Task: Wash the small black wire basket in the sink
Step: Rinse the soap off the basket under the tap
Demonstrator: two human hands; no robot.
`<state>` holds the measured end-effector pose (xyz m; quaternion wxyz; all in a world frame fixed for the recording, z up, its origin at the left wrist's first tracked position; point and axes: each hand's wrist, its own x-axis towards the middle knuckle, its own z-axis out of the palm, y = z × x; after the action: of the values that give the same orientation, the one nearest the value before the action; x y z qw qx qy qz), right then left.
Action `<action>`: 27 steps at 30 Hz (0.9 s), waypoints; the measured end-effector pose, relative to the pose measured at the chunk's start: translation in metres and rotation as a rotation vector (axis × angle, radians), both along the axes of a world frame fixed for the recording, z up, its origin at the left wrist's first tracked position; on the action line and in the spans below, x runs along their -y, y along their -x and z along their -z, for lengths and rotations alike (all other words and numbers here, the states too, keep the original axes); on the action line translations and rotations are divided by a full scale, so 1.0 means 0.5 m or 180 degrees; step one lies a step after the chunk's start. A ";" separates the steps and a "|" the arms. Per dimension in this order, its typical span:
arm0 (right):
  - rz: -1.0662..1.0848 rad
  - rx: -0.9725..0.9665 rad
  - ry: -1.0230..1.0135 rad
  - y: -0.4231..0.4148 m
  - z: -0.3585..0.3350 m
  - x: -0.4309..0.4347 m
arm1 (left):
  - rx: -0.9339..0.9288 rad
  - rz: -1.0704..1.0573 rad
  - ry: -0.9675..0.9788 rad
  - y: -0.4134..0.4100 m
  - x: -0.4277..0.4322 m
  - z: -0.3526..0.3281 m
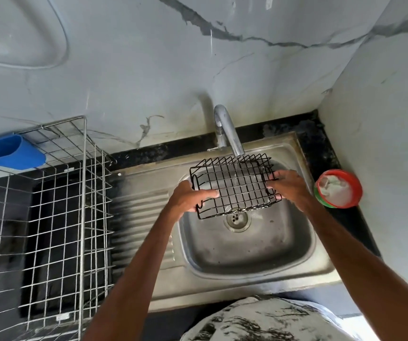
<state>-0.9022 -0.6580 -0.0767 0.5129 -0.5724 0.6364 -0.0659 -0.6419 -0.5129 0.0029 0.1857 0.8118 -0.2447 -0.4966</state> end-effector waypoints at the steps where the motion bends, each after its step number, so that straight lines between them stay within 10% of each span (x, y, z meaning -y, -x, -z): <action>1: -0.0016 0.0121 -0.0180 0.005 -0.003 0.004 | 0.0121 -0.0017 0.0021 0.004 0.001 0.003; 7: -0.0542 -0.0285 0.1072 -0.022 -0.034 -0.009 | 0.0474 -0.0288 -0.0100 0.014 -0.011 0.021; 14: -0.2706 0.0894 0.1254 -0.192 -0.113 -0.155 | 0.0595 -0.0326 -0.0037 0.026 -0.004 0.028; 27: -0.2114 -0.0219 0.0590 -0.110 0.027 -0.048 | 0.0797 -0.0308 0.0022 0.015 -0.005 0.007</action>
<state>-0.8473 -0.6338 -0.0904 0.4305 -0.7943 0.4236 0.0664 -0.6496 -0.5102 -0.0005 0.1802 0.8777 -0.2282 -0.3810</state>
